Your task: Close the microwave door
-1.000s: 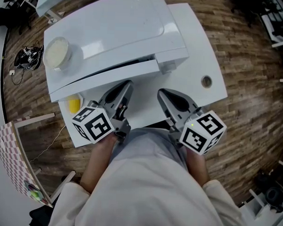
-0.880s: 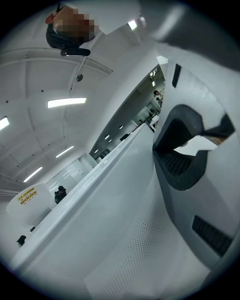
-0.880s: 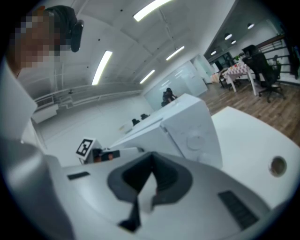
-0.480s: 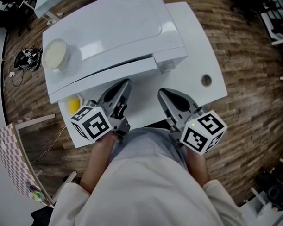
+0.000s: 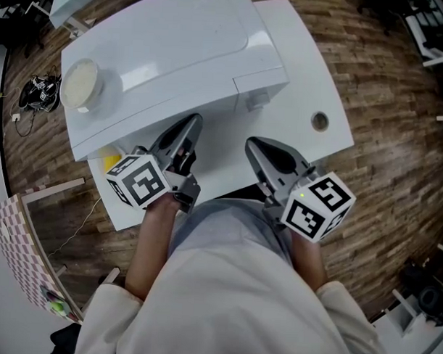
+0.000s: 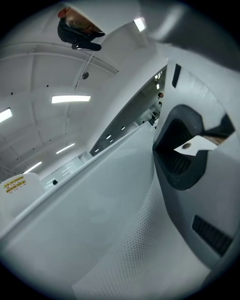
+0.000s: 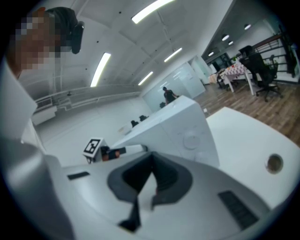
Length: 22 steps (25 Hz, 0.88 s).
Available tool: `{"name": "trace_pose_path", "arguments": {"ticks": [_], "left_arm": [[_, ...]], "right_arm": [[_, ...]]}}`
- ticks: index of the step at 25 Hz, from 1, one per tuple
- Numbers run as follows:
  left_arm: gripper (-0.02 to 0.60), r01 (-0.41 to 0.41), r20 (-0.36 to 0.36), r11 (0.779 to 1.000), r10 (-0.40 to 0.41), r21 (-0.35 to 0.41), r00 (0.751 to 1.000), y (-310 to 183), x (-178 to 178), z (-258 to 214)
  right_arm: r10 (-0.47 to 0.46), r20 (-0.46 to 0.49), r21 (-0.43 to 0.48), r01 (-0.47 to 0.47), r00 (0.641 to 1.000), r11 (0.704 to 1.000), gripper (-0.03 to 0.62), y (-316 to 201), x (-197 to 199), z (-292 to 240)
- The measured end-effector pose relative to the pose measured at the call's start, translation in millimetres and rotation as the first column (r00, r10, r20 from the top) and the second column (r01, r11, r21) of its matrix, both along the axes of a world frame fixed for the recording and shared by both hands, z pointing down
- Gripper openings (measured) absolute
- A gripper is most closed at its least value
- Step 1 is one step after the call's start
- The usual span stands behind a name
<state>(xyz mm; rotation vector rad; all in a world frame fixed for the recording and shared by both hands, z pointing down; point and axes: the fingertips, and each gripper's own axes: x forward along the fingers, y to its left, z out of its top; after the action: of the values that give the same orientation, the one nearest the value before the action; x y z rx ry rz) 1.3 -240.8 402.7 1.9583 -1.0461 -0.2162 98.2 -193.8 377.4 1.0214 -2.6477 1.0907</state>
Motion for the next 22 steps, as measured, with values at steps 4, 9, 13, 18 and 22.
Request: {"name": "trace_pose_path", "arguments": {"ticks": [4, 9, 13, 18, 22], "left_arm": [[0.015, -0.02, 0.072, 0.999, 0.018, 0.026, 0.997, 2.1, 1.2, -0.2], [0.015, 0.02, 0.022, 1.0, -0.02, 0.022, 1.0, 3.2, -2.8, -4.1], [0.015, 0.031, 0.016, 0.999, -0.031, 0.017, 0.999, 5.6, -7.3, -3.9], [0.015, -0.013, 0.036, 1.0, 0.012, 0.027, 0.999, 14.9, -1.9, -5.7], [0.015, -0.065, 0.042, 0.997, 0.063, 0.038, 0.997, 25.2, 3.8, -9.9]], "right_arm": [[0.002, 0.003, -0.006, -0.002, 1.0, 1.0, 0.021, 0.9, 2.8, 1.3], [-0.013, 0.015, -0.004, 0.013, 1.0, 1.0, 0.021, 2.1, -5.0, 0.9], [-0.013, 0.005, 0.006, 0.013, 1.0, 1.0, 0.021, 4.5, -6.3, 1.3], [-0.004, -0.007, 0.019, 0.004, 1.0, 1.0, 0.021, 7.7, -5.1, -3.6], [0.003, -0.048, 0.05, 0.0, 0.999, 0.999, 0.021, 7.4, -3.0, -8.8]]}}
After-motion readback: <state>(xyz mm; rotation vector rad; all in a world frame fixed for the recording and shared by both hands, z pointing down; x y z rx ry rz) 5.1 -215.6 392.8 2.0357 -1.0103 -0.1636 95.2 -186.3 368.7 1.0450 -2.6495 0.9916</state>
